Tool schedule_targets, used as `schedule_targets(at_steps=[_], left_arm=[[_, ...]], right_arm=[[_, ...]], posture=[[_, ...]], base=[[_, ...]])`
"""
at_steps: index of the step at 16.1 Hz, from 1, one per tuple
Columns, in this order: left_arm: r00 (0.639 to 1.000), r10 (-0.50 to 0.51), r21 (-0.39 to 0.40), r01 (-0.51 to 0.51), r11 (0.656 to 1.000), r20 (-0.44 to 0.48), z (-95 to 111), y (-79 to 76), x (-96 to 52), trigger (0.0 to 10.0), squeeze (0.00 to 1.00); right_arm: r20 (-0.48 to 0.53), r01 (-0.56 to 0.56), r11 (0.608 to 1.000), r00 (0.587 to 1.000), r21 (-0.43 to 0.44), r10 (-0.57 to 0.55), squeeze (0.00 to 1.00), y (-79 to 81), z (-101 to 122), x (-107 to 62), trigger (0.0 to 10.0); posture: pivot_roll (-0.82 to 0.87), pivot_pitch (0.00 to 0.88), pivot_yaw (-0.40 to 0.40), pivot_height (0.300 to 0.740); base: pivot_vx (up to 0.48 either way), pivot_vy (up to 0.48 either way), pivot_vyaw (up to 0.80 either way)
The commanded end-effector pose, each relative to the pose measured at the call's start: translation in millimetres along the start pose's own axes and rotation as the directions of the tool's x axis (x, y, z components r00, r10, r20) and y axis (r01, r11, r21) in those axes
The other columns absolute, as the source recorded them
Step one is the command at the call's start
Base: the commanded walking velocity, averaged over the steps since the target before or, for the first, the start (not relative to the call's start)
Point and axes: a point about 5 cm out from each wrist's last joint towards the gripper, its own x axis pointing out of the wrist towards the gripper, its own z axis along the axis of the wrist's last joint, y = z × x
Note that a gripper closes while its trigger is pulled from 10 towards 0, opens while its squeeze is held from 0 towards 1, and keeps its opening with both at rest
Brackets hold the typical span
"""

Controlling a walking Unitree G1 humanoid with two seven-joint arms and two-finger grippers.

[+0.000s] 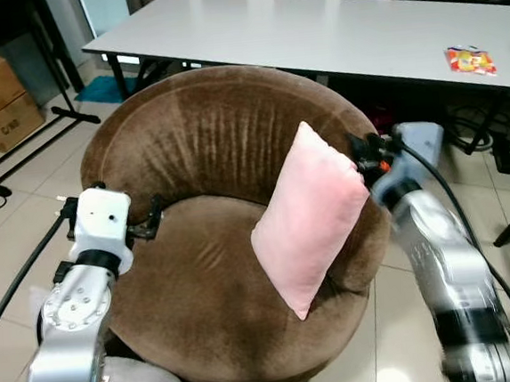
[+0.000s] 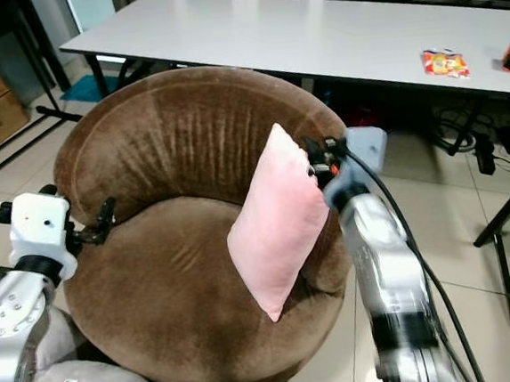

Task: Move the pillow to the sofa from floor

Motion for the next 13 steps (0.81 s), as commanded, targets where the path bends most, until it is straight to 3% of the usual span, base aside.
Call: schedule_targets(at_steps=[1, 3, 7, 13], left_arm=[[1.000, 0.015, 0.005, -0.015, 1.000, -0.007, 0, -1.1, 0.2, 10.0, 0.00], [1.000, 0.024, 0.002, -0.024, 1.000, -0.012, 0, -2.3, 1.5, 10.0, 0.00], [1.000, 0.015, 0.013, -0.015, 1.000, -0.017, -3, -6.8, 0.6, 10.0, 0.00], [0.999, 0.028, -0.007, -0.028, 1.000, -0.020, -4, -6.8, -1.5, 10.0, 0.00]], right_arm=[[-0.001, 0.025, 1.000, 1.000, -0.003, -0.025, 0.00, 1.2, 2, -6.0, 10.0], [-0.038, 0.044, 0.999, 0.998, -0.015, -0.045, 0.00, 6.7, -5, -16.8, 10.0], [-0.067, 0.055, 0.997, 0.996, -0.054, -0.059, 0.00, 15.4, -2, -22.5, 10.0], [-0.098, 0.065, 0.997, 0.993, -0.043, -0.069, 0.00, 12.4, -3, -25.9, 10.0]], posture=[[-0.10, 0.000, 0.003, 0.740], [-0.11, 0.000, 0.012, 0.740], [-0.12, 0.000, 0.006, 0.740], [-0.11, 0.000, -0.003, 0.740]], base=[[0.000, 0.000, 0.00], [-0.120, 0.000, 0.00], [-0.240, 0.000, 0.00], [-0.040, 0.000, 0.00]])
